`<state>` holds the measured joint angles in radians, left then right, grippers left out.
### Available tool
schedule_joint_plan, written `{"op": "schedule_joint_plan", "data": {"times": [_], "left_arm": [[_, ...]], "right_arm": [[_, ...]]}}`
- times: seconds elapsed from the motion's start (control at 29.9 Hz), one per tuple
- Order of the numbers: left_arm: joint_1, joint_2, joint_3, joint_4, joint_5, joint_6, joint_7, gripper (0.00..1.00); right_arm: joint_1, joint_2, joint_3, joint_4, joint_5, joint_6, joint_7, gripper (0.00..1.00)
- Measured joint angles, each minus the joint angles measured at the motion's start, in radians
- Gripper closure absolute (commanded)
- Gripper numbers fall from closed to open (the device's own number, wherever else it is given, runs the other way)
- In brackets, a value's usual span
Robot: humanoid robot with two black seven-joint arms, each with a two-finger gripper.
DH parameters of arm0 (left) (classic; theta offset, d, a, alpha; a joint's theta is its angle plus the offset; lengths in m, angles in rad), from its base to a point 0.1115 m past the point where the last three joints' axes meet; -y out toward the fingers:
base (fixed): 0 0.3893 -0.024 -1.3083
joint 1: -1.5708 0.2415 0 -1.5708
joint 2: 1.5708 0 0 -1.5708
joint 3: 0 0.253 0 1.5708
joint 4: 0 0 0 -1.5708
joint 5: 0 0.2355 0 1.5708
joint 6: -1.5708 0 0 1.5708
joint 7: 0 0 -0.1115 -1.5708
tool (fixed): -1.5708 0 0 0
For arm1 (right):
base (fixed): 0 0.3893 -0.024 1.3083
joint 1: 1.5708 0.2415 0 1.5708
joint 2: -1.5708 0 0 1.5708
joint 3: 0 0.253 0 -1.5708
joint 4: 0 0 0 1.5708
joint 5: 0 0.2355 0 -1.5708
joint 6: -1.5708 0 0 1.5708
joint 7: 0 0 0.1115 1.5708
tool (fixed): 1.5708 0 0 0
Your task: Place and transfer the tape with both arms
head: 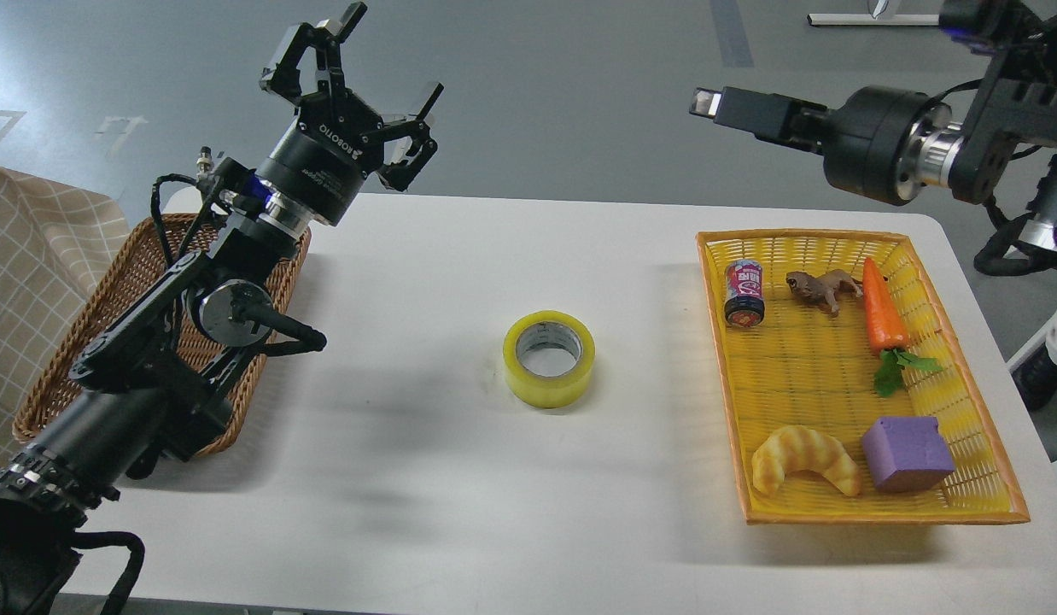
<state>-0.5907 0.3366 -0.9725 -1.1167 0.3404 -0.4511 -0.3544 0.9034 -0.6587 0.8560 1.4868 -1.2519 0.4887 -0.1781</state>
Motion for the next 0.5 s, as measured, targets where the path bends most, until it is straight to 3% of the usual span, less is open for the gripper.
{"op": "schedule_joint_plan", "data": {"times": [0.27, 0.5], "left_arm": [[-0.004, 0.006, 0.003, 0.0, 0.0, -0.001, 0.0, 0.02], [-0.005, 0.007, 0.005, 0.002, 0.0, -0.002, 0.0, 0.02]], "right_arm": [[-0.087, -0.006, 0.141, -0.09, 0.318, 0.0, 0.001, 0.0], [-0.127, 0.148, 0.323, -0.261, 0.623, 0.0, 0.001, 0.0]]}}
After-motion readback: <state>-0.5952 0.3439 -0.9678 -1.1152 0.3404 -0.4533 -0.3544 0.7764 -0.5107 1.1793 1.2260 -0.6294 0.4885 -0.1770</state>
